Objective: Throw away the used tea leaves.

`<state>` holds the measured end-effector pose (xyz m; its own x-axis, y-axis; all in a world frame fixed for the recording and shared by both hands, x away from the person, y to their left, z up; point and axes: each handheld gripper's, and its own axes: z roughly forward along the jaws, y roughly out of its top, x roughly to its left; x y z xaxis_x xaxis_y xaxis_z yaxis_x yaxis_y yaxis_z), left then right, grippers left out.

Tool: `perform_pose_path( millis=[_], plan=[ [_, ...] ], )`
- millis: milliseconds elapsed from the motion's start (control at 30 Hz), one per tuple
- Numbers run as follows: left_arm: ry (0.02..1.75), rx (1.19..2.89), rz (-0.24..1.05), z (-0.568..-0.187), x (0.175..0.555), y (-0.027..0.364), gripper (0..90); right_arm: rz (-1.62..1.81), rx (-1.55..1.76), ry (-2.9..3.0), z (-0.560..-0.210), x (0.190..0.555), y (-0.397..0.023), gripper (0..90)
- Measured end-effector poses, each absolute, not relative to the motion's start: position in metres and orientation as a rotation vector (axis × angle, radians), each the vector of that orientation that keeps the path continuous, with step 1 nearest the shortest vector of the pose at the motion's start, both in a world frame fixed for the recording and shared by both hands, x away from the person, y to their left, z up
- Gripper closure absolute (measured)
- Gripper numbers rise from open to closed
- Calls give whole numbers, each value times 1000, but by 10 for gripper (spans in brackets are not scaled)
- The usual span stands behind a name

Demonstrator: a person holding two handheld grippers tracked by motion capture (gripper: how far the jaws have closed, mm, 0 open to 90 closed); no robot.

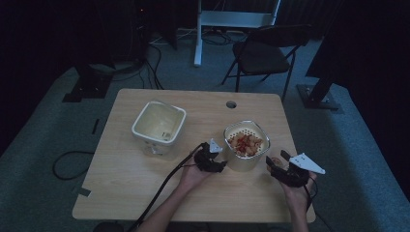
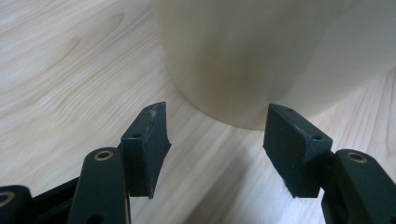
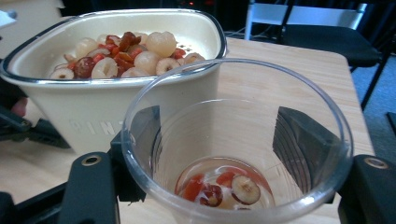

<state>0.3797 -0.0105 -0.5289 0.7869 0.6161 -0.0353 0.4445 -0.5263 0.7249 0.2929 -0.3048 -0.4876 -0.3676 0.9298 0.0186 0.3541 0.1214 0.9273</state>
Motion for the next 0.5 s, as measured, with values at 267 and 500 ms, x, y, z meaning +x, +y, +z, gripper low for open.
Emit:
perform_pose_path(
  millis=[267, 500],
  plan=[
    [744, 2228, 288, -527, 378, -22, 394, 1228, 1305, 1735, -480, 324, -326, 328],
    [764, 2214, 313, -524, 353, 22, 379, 1207, 1307, 1708, -467, 347, -335, 329]
  ],
)
